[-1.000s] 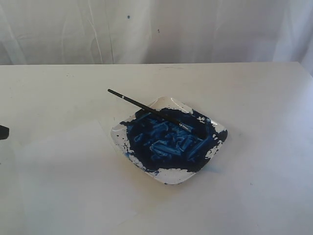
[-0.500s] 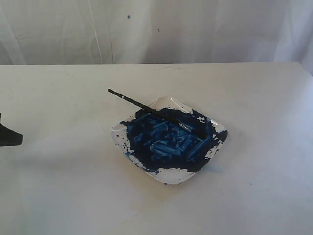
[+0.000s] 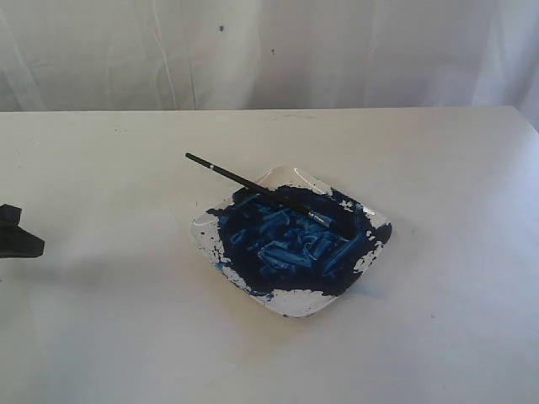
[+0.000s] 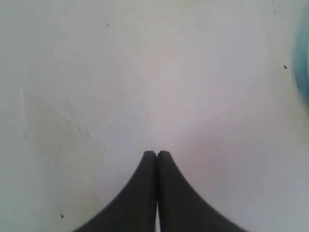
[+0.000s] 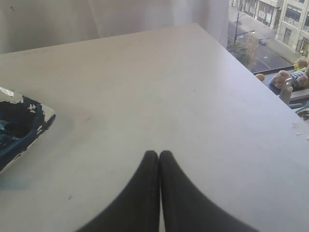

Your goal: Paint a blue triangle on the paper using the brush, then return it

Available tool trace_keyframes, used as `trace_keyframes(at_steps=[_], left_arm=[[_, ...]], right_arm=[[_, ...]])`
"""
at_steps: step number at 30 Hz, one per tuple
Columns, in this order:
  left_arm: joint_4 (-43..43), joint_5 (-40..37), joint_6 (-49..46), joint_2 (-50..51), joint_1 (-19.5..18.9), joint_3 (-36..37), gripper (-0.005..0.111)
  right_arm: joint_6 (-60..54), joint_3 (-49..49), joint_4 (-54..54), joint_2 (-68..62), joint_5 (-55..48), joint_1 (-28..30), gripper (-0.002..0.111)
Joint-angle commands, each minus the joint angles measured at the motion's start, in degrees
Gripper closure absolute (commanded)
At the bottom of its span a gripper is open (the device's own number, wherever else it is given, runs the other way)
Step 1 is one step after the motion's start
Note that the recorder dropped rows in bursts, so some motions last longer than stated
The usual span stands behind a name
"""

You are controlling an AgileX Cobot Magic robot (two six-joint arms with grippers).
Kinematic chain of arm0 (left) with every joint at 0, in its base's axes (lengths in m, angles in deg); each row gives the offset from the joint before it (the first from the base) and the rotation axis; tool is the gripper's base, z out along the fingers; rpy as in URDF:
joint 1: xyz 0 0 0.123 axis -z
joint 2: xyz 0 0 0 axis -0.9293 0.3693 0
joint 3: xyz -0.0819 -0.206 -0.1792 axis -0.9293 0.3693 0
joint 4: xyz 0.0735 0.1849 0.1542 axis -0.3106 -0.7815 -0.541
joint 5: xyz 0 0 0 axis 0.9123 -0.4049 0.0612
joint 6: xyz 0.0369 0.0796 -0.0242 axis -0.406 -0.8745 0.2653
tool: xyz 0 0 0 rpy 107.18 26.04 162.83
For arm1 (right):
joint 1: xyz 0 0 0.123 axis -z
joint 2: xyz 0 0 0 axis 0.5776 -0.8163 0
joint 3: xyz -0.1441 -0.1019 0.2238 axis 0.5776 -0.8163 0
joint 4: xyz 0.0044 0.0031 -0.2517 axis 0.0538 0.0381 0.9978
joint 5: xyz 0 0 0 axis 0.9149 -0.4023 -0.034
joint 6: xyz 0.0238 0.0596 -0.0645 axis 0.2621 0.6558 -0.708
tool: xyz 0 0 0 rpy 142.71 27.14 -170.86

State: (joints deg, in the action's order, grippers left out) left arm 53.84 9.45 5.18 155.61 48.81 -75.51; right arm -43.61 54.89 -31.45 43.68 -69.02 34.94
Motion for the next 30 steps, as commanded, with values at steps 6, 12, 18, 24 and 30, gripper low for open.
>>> trace_keyframes(at_steps=[6,12,18,24,30], left_arm=[[0.0,1.6,0.1,-0.2,0.3,-0.2,0.107],[0.2,2.6,0.1,-0.2,0.3,-0.2,0.107],[0.2,3.1,1.5,-0.1,0.3,-0.2,0.107],[-2.8,8.0,1.8,-0.1,5.9,-0.2,0.107],[-6.8,11.3,7.2,-0.1,7.0,-0.2,0.107]], right_arm=[[0.0,-0.1,0.1,0.3,0.9,0.3,0.108],[0.0,-0.1,0.1,0.3,0.9,0.3,0.108],[0.0,-0.1,0.1,0.3,0.9,0.3,0.108],[0.0,-0.1,0.1,0.3,0.9,0.3,0.108],[0.0,-0.1,0.1,0.3,0.9,0.3,0.108]])
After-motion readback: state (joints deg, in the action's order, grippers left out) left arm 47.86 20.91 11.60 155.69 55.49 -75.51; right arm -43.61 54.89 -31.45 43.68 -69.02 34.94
